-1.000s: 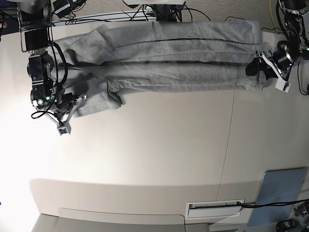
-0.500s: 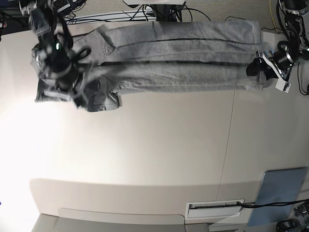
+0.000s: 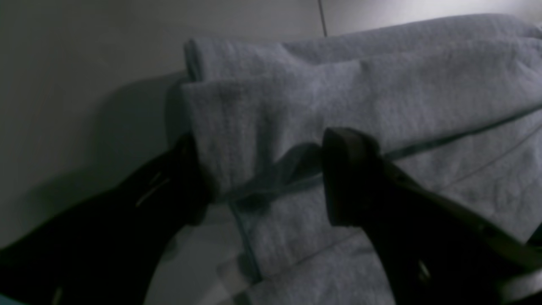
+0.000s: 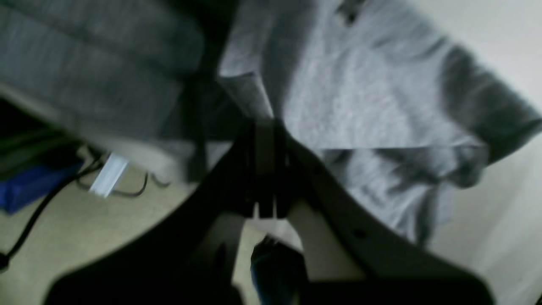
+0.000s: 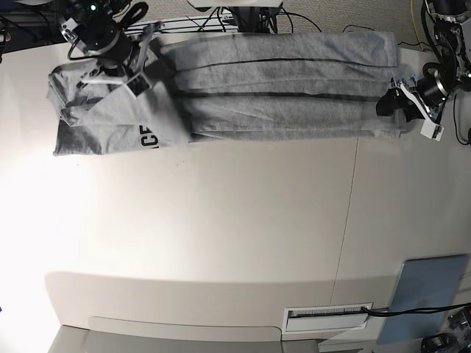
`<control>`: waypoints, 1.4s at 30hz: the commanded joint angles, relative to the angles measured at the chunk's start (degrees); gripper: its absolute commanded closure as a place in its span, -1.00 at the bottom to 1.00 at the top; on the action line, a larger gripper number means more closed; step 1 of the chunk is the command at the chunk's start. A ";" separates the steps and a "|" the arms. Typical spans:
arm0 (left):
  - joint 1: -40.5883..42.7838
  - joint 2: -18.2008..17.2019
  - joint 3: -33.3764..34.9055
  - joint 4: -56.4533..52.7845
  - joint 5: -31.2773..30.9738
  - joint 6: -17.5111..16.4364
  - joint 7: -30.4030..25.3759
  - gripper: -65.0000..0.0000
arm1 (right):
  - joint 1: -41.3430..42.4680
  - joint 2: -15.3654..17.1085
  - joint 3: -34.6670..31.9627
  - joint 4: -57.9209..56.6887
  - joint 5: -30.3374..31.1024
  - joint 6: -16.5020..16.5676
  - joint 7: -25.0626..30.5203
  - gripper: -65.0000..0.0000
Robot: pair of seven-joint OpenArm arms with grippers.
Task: Fold the T-shirt properly
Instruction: 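Grasp the sleeve end with the right gripper and fold it inward, then grasp the folded strip's end with the left gripper and fold it toward the right gripper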
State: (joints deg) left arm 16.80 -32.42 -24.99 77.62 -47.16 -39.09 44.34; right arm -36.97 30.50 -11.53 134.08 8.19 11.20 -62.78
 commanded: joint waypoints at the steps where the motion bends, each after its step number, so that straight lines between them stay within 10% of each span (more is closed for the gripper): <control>1: 0.02 -1.07 -0.33 0.39 0.46 0.22 0.63 -0.25 | -1.05 0.63 0.33 0.92 1.05 0.50 0.42 1.00; 27: 0.04 -1.25 -0.96 0.42 -1.07 0.00 2.49 -0.25 | -1.88 0.63 0.39 0.92 -4.35 0.96 1.25 0.65; 42: 9.46 -0.37 -15.39 0.39 -13.40 -0.91 7.72 -0.25 | 4.42 0.61 0.37 0.92 -6.49 -2.08 2.80 0.65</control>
State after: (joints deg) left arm 26.22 -31.68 -39.88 77.25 -59.07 -39.90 53.06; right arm -32.51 30.48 -11.42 134.08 1.98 9.23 -60.90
